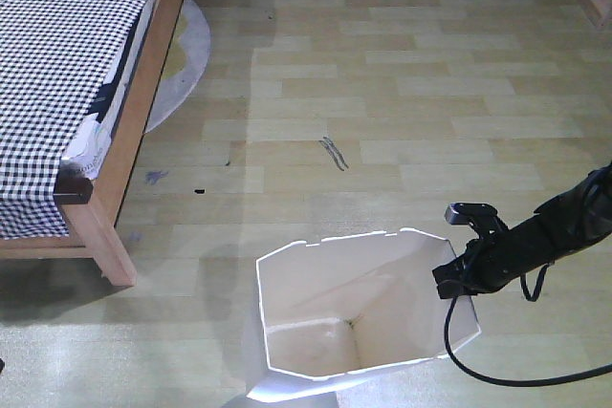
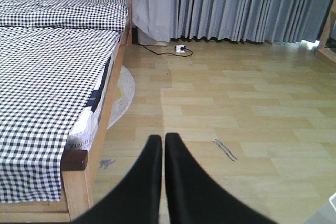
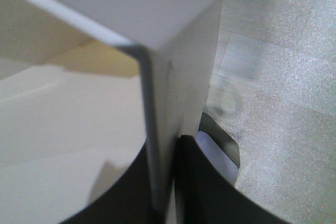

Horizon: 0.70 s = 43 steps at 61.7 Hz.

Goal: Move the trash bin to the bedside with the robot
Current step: 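Drive along the bed holding the bin with the right gripper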

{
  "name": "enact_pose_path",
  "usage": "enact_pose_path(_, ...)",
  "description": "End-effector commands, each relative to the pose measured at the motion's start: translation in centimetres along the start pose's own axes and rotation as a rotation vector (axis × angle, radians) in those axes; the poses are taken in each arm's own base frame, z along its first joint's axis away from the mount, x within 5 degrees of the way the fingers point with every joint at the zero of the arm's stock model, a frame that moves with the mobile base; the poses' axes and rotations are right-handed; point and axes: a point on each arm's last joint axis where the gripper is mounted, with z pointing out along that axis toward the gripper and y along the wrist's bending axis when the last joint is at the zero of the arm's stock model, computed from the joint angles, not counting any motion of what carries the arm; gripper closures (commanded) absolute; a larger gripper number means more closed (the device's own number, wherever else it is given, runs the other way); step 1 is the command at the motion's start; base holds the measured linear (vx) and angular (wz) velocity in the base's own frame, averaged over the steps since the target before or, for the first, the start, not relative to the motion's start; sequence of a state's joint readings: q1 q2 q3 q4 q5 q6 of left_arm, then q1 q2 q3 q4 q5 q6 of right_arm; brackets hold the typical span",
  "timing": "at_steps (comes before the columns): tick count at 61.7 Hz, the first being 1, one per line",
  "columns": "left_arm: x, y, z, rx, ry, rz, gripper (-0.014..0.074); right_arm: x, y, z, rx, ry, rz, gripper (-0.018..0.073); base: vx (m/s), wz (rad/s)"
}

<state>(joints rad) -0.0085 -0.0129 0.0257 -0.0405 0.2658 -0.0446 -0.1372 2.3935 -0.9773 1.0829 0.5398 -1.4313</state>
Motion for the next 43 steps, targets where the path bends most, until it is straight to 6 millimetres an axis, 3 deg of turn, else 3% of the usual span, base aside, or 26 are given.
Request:
enact_pose_path(1,-0.08,-0.02,0.05,0.01,-0.064,-0.009,0.0602,-1.61,2.29,-2.35,-0.174,-0.07,-0.006,0.0564,0.18,0.03)
enact_pose_path(43,-0.08,-0.02,0.05,0.01,-0.064,-0.009,0.0602,-1.61,2.29,-2.35,-0.174,-0.07,-0.006,0.0564,0.18,0.0)
